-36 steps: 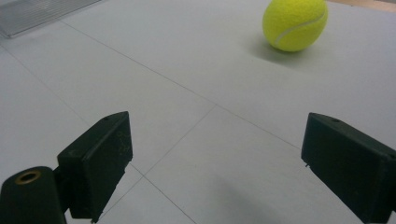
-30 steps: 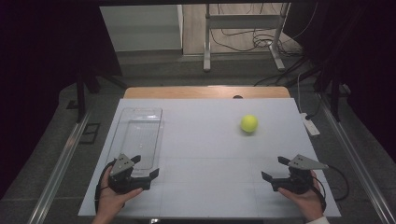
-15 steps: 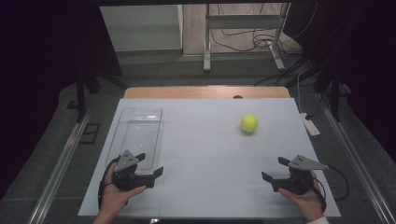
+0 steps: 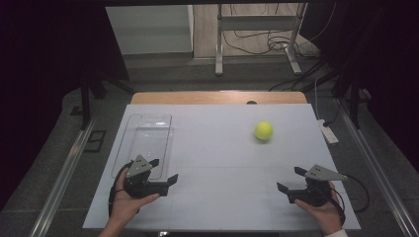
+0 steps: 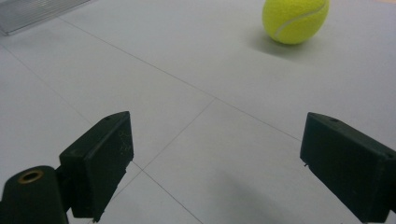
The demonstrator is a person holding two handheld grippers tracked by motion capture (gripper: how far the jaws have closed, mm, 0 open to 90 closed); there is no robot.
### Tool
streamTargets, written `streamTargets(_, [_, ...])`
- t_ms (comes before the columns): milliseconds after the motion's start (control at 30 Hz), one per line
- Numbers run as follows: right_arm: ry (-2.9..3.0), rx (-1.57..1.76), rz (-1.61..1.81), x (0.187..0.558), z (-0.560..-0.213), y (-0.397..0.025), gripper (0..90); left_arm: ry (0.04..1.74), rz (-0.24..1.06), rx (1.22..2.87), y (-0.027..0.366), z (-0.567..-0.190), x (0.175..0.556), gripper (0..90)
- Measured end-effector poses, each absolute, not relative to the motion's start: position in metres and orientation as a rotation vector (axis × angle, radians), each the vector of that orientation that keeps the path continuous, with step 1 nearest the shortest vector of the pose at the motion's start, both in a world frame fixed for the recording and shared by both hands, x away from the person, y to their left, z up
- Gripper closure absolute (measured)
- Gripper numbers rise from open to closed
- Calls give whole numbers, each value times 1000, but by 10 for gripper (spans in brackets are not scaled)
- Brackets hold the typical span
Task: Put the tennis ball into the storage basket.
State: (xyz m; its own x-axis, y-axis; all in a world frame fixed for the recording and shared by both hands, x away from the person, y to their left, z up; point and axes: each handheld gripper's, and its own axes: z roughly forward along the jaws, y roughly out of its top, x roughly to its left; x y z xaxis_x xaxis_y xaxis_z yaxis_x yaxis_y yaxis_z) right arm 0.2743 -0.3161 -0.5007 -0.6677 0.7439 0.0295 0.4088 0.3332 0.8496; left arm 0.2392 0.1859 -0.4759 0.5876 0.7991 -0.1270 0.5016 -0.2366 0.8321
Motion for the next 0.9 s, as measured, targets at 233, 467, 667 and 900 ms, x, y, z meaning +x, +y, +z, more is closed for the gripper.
streamTargets(233, [2243,1023,1261,274,-502,-316,98,1046,397,1906,184,-475,243,135])
streamTargets(467, [2246,1022,1258,275,-502,-316,98,1044,389,1911,182,-473,247,135])
streamTargets(667, [2247,1020,1258,275,-503,-316,98,1034,383,1915,178,-470,250,135])
streamTargets(900, [2247,1023,1254,274,-503,-316,99,1023,376,1921,175,-468,254,135])
